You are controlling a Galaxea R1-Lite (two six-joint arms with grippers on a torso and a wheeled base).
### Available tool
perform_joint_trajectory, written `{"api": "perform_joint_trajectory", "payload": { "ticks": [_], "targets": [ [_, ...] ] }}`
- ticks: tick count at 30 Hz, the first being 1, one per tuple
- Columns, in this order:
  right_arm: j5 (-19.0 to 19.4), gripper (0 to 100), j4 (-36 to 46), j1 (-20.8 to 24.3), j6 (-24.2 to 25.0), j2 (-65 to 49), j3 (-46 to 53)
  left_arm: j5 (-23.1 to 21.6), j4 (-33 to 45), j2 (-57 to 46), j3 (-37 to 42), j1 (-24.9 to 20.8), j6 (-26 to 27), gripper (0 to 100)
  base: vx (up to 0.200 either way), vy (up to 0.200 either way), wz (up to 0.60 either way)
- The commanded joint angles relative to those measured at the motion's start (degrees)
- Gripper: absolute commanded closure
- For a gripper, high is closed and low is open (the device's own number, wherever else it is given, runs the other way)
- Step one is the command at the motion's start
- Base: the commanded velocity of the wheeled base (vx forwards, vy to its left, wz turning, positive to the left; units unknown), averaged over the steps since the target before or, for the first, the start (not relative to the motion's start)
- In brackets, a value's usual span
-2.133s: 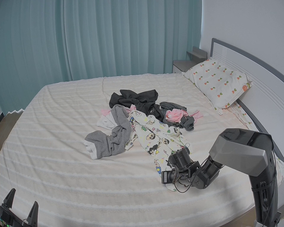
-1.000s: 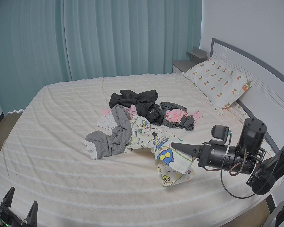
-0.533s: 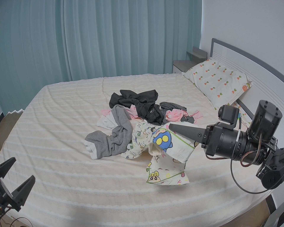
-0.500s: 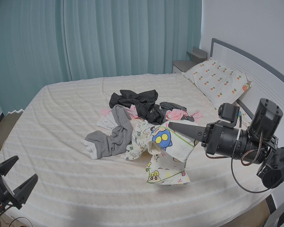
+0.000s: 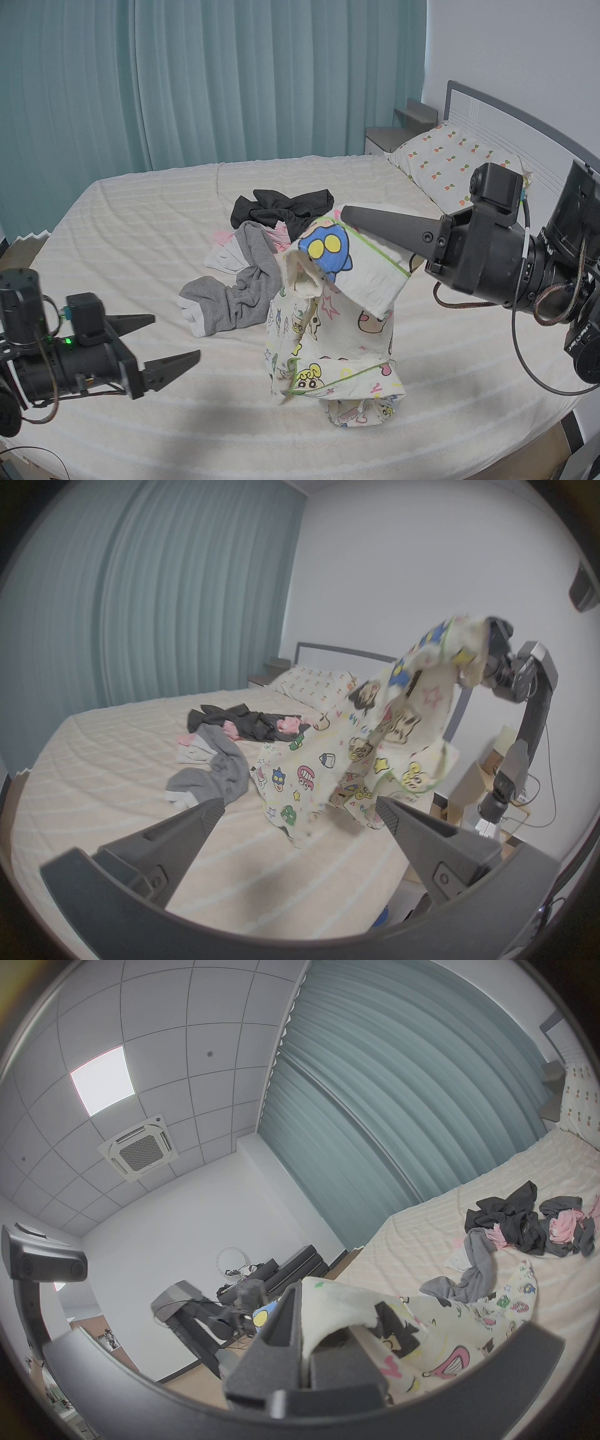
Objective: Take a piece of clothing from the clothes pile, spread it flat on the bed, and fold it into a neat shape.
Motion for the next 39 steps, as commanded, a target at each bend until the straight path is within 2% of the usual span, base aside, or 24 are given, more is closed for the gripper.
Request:
{"api": "perform_joint_trajectory", "payload": {
  "ticks": [1,6,7,12,15,20,24,32,36,37,39],
  "targets": [
    [-0.1,100,3.2,4.5,-0.1,-2.6,-4.2,-1.2,-22.2,36.3,1.5,-10.2,2.6,0,0.0,0.0,0.0],
    [0.0,100,2.9,5.0,-0.1,-1.5,-4.3,0.1,-25.6,43.1,1.2,-13.0,2.2,0,0.0,0.0,0.0],
    [-0.2,100,2.8,5.0,0.0,-1.0,-4.5,1.0,-28.2,44.5,1.6,-13.9,2.1,0,0.0,0.0,0.0],
    [-0.8,100,2.9,5.0,0.0,-0.8,-5.8,1.1,-32.6,45.5,3.1,-17.8,-1.3,0,0.0,0.0,0.0],
    [-1.1,100,3.0,5.0,0.0,-0.7,-6.0,1.2,-33.0,45.8,3.1,-18.4,-1.8,0,0.0,0.0,0.0],
    [-1.4,100,3.2,5.0,0.0,-0.5,-6.3,9.9,-37.0,51.2,1.4,-19.9,-2.2,0,0.0,0.0,0.0],
    [-1.4,100,3.2,5.0,0.0,-0.5,-6.4,15.0,-40.8,54.2,-0.8,-20.6,-3.4,0,0.0,0.0,0.0],
    [-1.4,100,3.1,4.8,0.1,-0.6,-6.0,19.8,-46.2,58.6,-5.0,-21.6,-7.7,0,0.0,0.0,0.0],
    [-1.4,100,3.1,4.3,0.4,-1.1,-5.8,19.8,-48.6,59.8,-4.1,-21.5,-10.3,0,0.0,0.0,0.0],
    [-1.4,100,3.1,4.1,0.4,-1.3,-5.5,19.8,-48.8,60.1,-4.3,-21.5,-11.7,100,0.0,0.0,0.0],
    [-1.4,100,3.1,3.7,0.5,-1.4,-5.1,19.8,-48.9,60.3,-4.5,-21.4,-13.6,100,0.0,0.0,0.0]
  ]
}}
